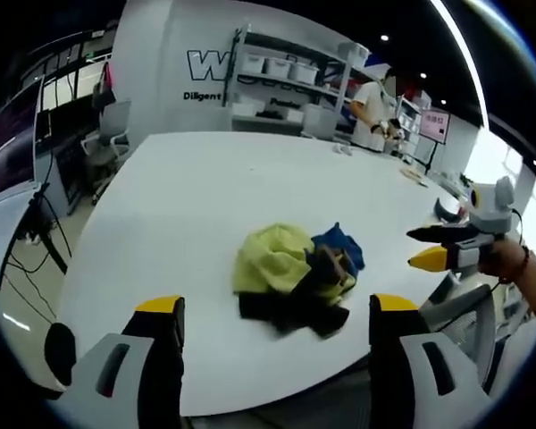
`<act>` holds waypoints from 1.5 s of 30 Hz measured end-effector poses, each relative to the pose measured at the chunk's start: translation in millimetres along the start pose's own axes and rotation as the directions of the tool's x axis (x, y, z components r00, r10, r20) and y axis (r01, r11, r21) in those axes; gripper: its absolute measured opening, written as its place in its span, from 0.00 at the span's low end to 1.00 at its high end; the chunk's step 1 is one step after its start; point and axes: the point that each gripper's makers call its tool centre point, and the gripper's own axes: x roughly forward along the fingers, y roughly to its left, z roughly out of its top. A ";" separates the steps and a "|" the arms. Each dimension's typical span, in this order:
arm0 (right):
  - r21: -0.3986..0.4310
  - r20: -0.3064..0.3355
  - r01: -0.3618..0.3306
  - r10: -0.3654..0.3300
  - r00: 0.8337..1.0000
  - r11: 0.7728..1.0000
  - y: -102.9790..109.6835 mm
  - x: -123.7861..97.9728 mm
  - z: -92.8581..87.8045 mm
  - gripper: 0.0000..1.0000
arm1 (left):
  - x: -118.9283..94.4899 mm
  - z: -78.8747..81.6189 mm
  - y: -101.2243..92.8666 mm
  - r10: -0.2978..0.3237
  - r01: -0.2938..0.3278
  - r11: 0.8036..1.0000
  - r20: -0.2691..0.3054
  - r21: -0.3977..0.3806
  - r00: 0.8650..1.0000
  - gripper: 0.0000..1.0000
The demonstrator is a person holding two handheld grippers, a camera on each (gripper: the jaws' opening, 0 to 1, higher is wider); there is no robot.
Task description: Fold the garment on the visible template until the final outline fits inside the template.
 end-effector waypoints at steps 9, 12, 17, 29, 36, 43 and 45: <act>0.019 -0.003 0.002 -0.001 1.000 1.000 -3.7 2.4 -0.7 0.78 | 2.9 0.3 2.4 0.004 -0.004 1.000 -0.008 -0.004 1.000 0.82; 0.023 -0.005 0.000 0.000 1.000 1.000 -4.7 3.7 -1.1 0.77 | 4.7 -0.5 3.2 0.006 -0.006 1.000 -0.015 -0.006 1.000 0.82; 0.024 -0.014 -0.005 0.005 1.000 1.000 -5.8 7.6 -2.8 0.74 | 8.4 -2.1 3.0 0.003 -0.003 1.000 -0.027 -0.008 1.000 0.81; -0.040 -0.043 -0.044 0.042 0.998 0.998 -3.2 25.0 -5.6 0.67 | 25.2 -3.5 4.5 -0.011 0.011 1.000 -0.052 -0.002 0.999 0.77; -0.017 -0.067 -0.055 0.054 0.996 0.998 -6.0 40.0 -10.2 0.57 | 34.9 -4.1 11.2 0.038 -0.035 0.998 -0.067 0.053 0.997 0.75; -0.009 -0.095 -0.062 0.061 0.994 0.998 -7.5 52.2 -17.1 0.56 | 48.6 -13.5 9.8 0.016 -0.012 0.999 -0.112 0.034 0.994 0.74; -0.016 -0.114 -0.063 0.061 0.992 0.998 -8.6 58.6 -20.6 0.56 | 53.7 -15.0 7.7 0.004 -0.002 1.000 -0.116 0.015 0.993 0.73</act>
